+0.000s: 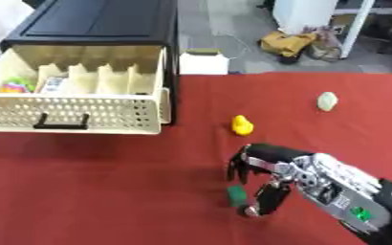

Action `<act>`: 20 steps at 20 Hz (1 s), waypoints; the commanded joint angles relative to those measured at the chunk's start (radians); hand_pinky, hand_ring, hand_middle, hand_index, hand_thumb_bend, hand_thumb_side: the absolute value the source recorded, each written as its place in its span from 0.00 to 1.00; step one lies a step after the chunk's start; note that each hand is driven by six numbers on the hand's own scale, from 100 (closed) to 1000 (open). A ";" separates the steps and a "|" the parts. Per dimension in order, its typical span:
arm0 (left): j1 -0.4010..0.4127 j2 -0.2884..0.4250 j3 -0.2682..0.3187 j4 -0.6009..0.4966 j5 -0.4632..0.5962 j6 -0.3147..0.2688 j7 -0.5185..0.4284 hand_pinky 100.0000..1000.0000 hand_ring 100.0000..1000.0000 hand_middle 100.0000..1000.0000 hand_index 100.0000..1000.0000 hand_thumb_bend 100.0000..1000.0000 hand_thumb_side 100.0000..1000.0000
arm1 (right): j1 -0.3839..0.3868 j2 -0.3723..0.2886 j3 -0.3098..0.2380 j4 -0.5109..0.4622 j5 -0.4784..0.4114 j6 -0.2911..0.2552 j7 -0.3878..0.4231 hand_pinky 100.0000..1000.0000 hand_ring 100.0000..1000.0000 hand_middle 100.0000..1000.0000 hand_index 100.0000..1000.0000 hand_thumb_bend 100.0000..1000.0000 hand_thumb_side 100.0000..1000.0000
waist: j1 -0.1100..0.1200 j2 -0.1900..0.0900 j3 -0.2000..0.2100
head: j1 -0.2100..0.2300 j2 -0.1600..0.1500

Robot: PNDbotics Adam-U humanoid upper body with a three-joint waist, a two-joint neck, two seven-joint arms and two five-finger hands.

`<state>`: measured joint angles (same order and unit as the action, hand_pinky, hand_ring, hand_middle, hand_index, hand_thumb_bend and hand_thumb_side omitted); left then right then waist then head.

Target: Pick up objects from table and place into drawer.

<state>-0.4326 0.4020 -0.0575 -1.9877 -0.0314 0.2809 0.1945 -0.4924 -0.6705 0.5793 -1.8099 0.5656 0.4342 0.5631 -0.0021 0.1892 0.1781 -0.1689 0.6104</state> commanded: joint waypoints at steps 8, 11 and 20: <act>-0.009 0.007 0.016 -0.012 0.003 -0.003 0.002 0.00 0.00 0.00 0.66 0.00 1.00 | -0.003 -0.015 -0.012 -0.005 0.000 0.008 -0.017 0.60 0.65 0.40 0.61 0.39 0.00 | 0.002 -0.011 0.002 | -0.001 -0.011; -0.009 0.007 0.016 -0.012 0.003 -0.004 0.003 0.00 0.00 0.00 0.66 0.00 1.00 | -0.002 -0.015 -0.012 -0.002 -0.002 0.011 -0.020 0.60 0.65 0.40 0.61 0.38 0.00 | 0.003 -0.011 0.002 | -0.001 -0.010; -0.009 0.005 0.016 -0.012 0.003 -0.005 0.002 0.00 0.00 0.00 0.65 0.00 1.00 | -0.002 -0.009 -0.012 0.022 0.003 0.015 -0.039 0.59 0.64 0.39 0.60 0.37 0.00 | 0.005 -0.007 0.005 | -0.004 -0.014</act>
<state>-0.4319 0.3941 -0.0521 -1.9877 -0.0313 0.2789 0.1965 -0.4837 -0.6705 0.5791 -1.7853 0.5656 0.4483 0.5305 -0.0010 0.1932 0.1828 -0.1702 0.6046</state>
